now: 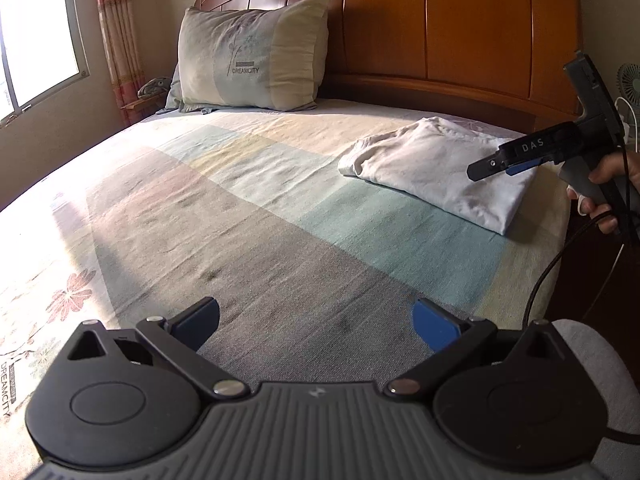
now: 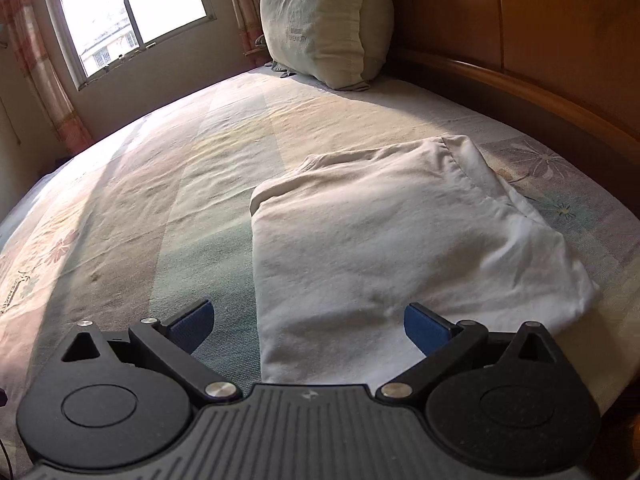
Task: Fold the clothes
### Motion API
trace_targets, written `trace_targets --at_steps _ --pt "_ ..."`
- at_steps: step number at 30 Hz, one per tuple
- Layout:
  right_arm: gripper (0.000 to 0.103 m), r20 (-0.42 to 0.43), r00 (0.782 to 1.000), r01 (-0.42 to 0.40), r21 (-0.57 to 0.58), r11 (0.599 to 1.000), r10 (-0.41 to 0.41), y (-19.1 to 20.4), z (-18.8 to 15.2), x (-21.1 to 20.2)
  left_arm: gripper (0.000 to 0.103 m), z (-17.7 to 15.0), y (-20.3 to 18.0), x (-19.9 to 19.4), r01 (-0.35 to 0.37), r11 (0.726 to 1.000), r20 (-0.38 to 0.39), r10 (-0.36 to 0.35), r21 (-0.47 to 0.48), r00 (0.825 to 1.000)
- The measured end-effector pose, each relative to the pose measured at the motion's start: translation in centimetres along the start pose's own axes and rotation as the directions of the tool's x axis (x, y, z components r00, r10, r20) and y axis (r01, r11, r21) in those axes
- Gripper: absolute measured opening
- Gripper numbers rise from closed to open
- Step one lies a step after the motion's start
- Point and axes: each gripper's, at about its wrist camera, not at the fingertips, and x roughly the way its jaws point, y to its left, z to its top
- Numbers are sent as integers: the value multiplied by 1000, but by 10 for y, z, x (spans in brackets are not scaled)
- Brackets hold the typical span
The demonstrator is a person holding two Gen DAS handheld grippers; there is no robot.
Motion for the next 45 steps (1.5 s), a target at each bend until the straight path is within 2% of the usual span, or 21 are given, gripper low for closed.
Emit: trace_targets --at_steps 1,4,6,8,10,13,14,18,23,28,37,41,45 --pt "103 5 1000 7 14 1000 -7 -2 -3 -5 102 0 -1 1 8 1000 -8 -8 6 1000" --pt "103 -52 997 49 16 999 -48 -9 -11 -3 102 1 -3 0 18 1000 -15 -18 15 1000" --pt "103 -33 998 57 1 998 -57 -2 -9 -10 102 1 -4 -2 14 1000 -9 -14 17 1000" --pt "103 -7 1000 -9 25 1000 9 6 -7 -17 102 0 -3 -4 17 1000 -8 -17 13 1000" --pt "103 -59 995 -82 50 995 85 16 -8 -9 102 0 0 -4 19 1000 -12 -19 2 1000" --pt "103 -179 983 -47 39 998 53 30 -17 9 102 1 2 -4 16 1000 -16 -16 -17 1000" --pt "103 -181 983 -32 22 999 36 35 -18 8 102 2 3 -5 19 1000 -12 -19 -25 1000" --pt "103 -175 985 -7 -13 1000 5 50 -19 -8 102 8 4 -10 25 999 14 -25 -46 1000" --pt "103 -157 985 63 -48 997 -69 62 -16 -33 102 20 6 -19 37 995 60 -31 -95 998" --pt "103 -153 984 82 -35 996 -87 67 -20 -53 102 31 4 -29 69 989 89 -58 -128 994" --pt "103 -120 979 159 -55 986 -164 80 -34 -91 102 43 -15 -43 127 984 107 -114 -126 988" --pt "103 -104 978 178 -52 983 -183 85 -42 -109 102 49 -28 -49 146 985 109 -136 -93 985" --pt "103 -80 978 192 -40 981 -194 89 -50 -128 102 53 -43 -56 126 990 133 -117 -63 984"
